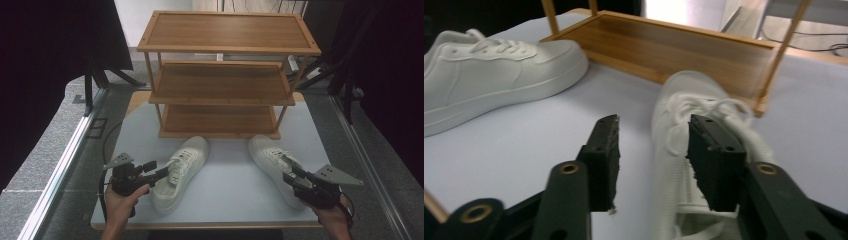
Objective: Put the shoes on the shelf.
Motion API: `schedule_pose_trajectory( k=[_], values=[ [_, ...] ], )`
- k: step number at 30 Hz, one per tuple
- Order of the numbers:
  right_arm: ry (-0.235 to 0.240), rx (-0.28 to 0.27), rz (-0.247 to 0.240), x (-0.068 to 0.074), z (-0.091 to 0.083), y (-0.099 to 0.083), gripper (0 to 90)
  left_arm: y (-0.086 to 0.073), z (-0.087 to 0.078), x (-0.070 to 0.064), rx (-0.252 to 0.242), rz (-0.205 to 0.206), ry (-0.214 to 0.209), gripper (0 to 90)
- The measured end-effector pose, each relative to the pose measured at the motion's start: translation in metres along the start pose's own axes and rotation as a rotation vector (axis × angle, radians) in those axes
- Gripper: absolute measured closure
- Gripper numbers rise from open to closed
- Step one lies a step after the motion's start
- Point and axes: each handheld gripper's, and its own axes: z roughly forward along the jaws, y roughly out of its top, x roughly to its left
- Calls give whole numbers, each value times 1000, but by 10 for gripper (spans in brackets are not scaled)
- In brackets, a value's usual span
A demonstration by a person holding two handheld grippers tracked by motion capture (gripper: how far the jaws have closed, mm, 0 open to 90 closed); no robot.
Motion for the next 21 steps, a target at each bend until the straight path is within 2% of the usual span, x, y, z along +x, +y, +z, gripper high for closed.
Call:
schedule_pose_trajectory(
  k=[3, 7, 8, 10, 11, 13, 14, 15, 17, 18, 20, 21],
  values=[
    [-20, -12, 7, -5, -2, 2, 514, -1, 1, 1, 3, -8, 0, 370],
    [-29, -37, 0, -13, -6, 9, 457, 5, 3, -1, 4, 9, 5, 370],
    [-40, -43, 5, -22, -7, 11, 439, 10, 5, -1, -3, 12, 14, 370],
    [-43, -45, 11, -26, -7, 12, 436, 12, 7, -2, 0, 18, 13, 370],
    [-44, -47, 23, -34, -6, 11, 433, 13, 8, -3, 2, 23, 14, 370],
    [-44, -34, 32, -44, -4, 9, 428, 12, 12, -6, 26, 52, 20, 370],
    [-42, 3, 16, -56, 1, 8, 419, 10, 14, -6, 42, 68, 21, 368],
    [-42, 3, 16, -56, 1, 8, 419, 9, 15, -6, 53, 73, 21, 368],
    [-38, 43, -14, -68, 3, 10, 412, 7, 19, -2, 65, 70, 34, 369],
    [-37, 41, -14, -71, 3, 10, 412, 7, 20, 0, 66, 72, 43, 371],
    [3, 26, 12, -80, 1, 11, 415, 8, 22, 2, 69, 76, 52, 374],
    [3, 26, 12, -80, 1, 11, 415, 8, 22, 2, 70, 78, 53, 374]
  ],
)
